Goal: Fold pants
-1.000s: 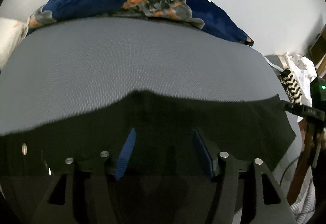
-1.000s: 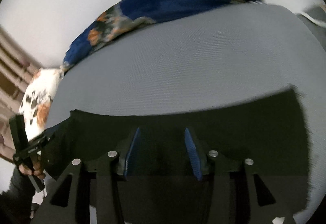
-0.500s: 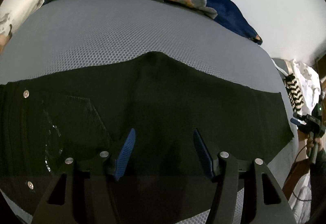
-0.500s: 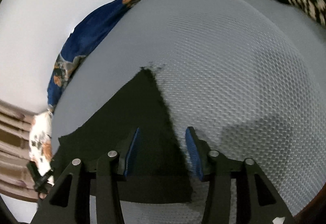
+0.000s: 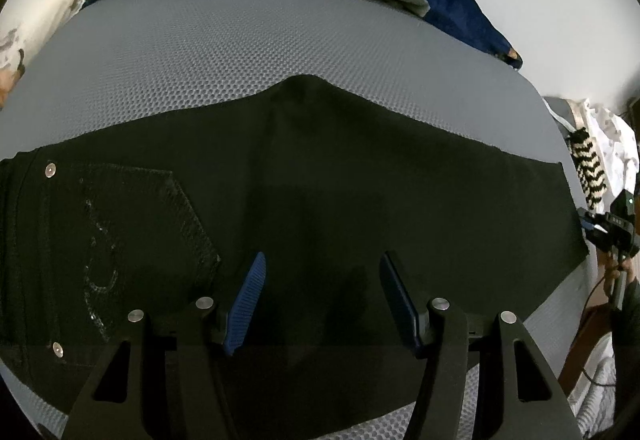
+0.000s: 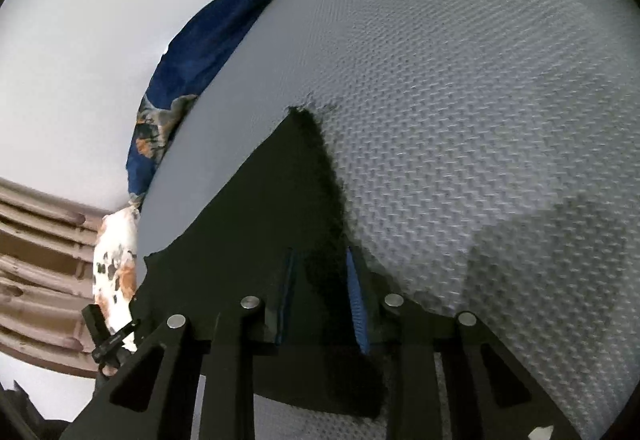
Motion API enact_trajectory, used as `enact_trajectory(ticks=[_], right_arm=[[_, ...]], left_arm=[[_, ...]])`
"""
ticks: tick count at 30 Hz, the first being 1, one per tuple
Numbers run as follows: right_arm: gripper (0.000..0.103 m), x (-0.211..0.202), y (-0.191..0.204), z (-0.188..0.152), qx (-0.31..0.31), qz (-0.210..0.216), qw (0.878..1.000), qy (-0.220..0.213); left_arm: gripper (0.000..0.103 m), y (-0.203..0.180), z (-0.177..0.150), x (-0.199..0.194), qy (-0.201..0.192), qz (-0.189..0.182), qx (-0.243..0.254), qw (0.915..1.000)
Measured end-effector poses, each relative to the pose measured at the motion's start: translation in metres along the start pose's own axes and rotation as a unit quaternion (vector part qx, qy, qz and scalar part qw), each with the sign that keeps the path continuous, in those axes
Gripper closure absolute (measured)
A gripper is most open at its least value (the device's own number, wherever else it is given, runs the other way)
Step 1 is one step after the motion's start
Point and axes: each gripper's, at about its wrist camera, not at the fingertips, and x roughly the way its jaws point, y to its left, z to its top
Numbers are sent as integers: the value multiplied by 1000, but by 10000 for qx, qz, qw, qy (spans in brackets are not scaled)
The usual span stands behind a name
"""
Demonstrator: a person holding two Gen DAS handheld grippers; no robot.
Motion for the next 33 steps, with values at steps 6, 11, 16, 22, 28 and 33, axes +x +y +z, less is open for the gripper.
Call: enact_trajectory(ticks=[6,11,16,22,28,33], right_arm=[[83,8,7,-3,-18,13,10000,45],[93,10,22,-11,43,-173,9998,-82],[94,-2,69,-20,-197,-31,9995,-249],[94,-2,143,-35,-597,156,9978,-226],[95,23,210,-52,-936,391,9948,-115],[95,68,261,-69,-1228,569,9907,167]], left_arm=[[43,3,-5,8,48,19,35,10000],[42,-1,-9,10,-38,70,179,9998],[42,4,-10,2,-75,-111,117,9998],[42,10,-12,-19,-332,-255,104,9991],[42,24,-16,-52,-653,-404,101,9970],[42,37,-17,-73,-872,-484,32,9950]])
